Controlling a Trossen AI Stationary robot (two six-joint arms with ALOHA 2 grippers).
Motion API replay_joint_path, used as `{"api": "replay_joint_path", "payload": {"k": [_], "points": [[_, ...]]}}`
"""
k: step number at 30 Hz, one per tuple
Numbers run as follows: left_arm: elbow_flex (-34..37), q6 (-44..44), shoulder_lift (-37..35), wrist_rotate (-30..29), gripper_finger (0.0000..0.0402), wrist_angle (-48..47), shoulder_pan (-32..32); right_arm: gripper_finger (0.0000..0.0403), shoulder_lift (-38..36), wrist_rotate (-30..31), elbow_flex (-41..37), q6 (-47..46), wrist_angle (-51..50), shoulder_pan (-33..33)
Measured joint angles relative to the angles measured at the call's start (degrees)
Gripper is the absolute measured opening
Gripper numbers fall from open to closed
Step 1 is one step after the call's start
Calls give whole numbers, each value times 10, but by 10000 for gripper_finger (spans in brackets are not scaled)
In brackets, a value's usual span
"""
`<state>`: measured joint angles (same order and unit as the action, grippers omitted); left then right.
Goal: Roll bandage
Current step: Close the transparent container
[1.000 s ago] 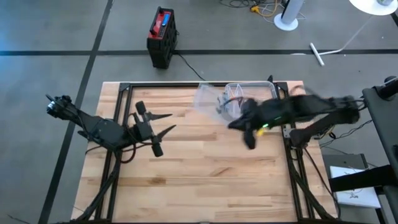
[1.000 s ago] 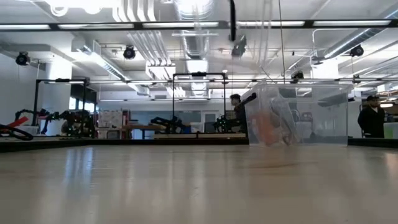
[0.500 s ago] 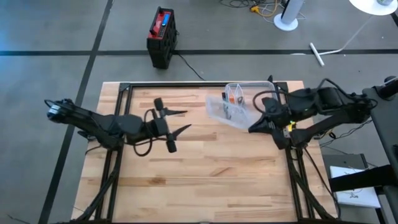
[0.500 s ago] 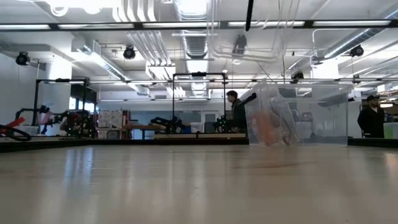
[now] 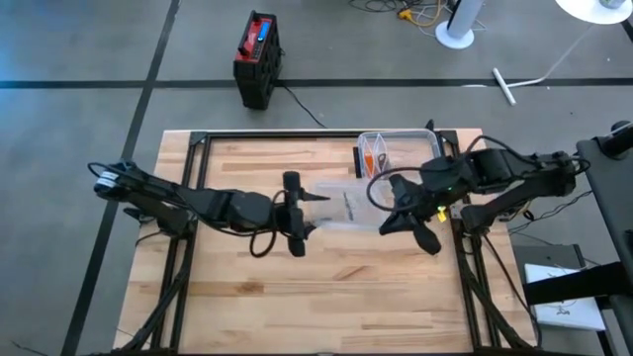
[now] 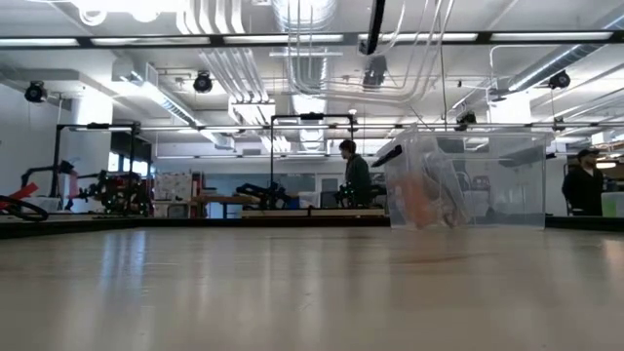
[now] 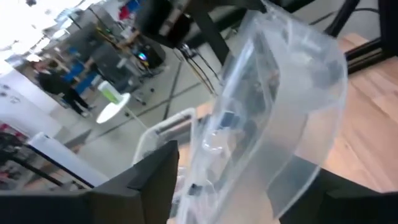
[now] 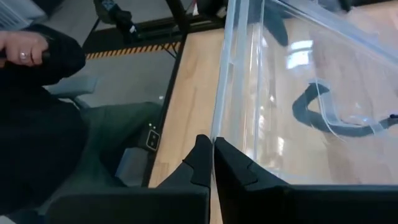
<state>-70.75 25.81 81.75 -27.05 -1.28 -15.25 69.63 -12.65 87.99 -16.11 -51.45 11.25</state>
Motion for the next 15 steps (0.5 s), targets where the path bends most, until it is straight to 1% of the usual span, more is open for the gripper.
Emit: {"api": "replay_joint_path", "payload": {"k": [3,5,8,11,12,15], "points": [[-32,-24,17,8,190,-44,0,0,3,0,12,10,-1,0],[-53,-43,27,8,160,-74,0,0,3,1,20,19,-1,0],[-73,-64,34,8,96,-87,0,0,3,20,30,32,0,0],[-80,-76,33,10,24,-97,0,5,4,57,35,40,1,0],[-80,-82,31,11,14,-100,0,10,3,72,36,45,0,0],[-77,-100,19,3,18,-97,2,31,5,115,45,63,1,0]]}}
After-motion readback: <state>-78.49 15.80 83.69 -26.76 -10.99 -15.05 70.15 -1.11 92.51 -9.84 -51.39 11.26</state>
